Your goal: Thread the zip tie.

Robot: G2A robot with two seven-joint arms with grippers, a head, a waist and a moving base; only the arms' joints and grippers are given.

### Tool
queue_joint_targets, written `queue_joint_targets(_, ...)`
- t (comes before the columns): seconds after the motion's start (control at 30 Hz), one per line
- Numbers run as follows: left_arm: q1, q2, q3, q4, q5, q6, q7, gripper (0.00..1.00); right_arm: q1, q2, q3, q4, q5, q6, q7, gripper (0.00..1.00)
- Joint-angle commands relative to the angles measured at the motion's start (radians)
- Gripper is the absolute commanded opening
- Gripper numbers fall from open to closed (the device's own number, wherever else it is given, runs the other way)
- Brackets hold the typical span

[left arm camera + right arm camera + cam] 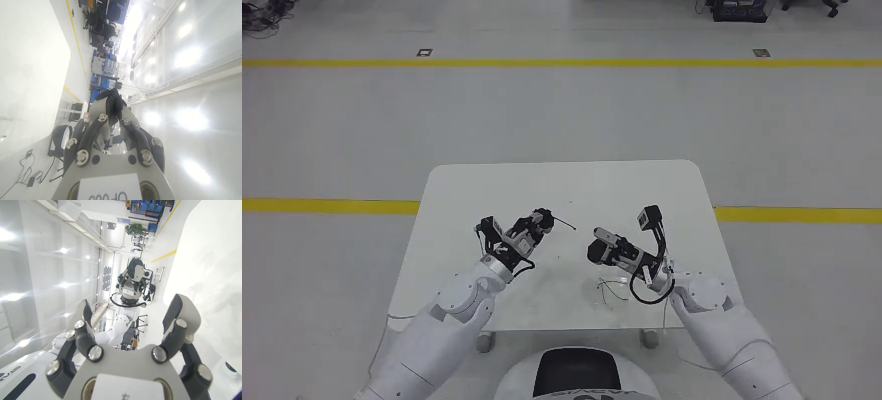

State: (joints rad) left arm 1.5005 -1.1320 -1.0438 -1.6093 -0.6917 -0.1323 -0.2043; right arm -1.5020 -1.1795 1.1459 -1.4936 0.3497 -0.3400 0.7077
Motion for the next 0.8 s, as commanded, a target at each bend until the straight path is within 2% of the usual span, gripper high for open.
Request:
queue_joint_targets(0.0, -0.004, -0.001, 0.006, 0.004, 0.036, 0.011, 0.024, 0.00, -0.003, -0.001, -0.007, -0.004, -0.022, 0.000, -0.022, 1.00)
queue_joint_targets(0.07, -0.008, -0.004, 0.015, 0.001, 0.066, 0.011, 0.041, 0.00, -0.002, -0.003, -0.009, -0.012, -0.021, 0.000, -0.031, 1.00)
queue_joint_targets(0.13, -0.008, -0.007, 0.021, -0.001, 0.061, 0.008, 0.048, 0.00, -0.002, -0.005, -0.009, -0.018, -0.023, 0.000, -0.032, 1.00)
queue_joint_targets(0.17, -0.009, -0.007, 0.023, 0.000, 0.071, 0.007, 0.050, 0.00, -0.003, -0.006, -0.008, -0.022, -0.025, 0.000, -0.034, 0.82)
queue_joint_targets(0.2, -0.009, -0.008, 0.025, 0.001, 0.079, 0.006, 0.055, 0.00, -0.004, -0.008, -0.008, -0.025, -0.029, 0.000, -0.036, 0.55)
queue_joint_targets(0.3, -0.010, -0.011, 0.028, 0.003, 0.080, 0.007, 0.059, 0.00, -0.006, -0.011, -0.005, -0.029, -0.038, 0.000, -0.039, 0.42)
queue_joint_targets(0.77, -0.013, -0.020, 0.029, 0.016, 0.071, 0.027, 0.054, 0.00, -0.001, -0.029, 0.000, -0.001, -0.042, 0.000, -0.032, 0.29)
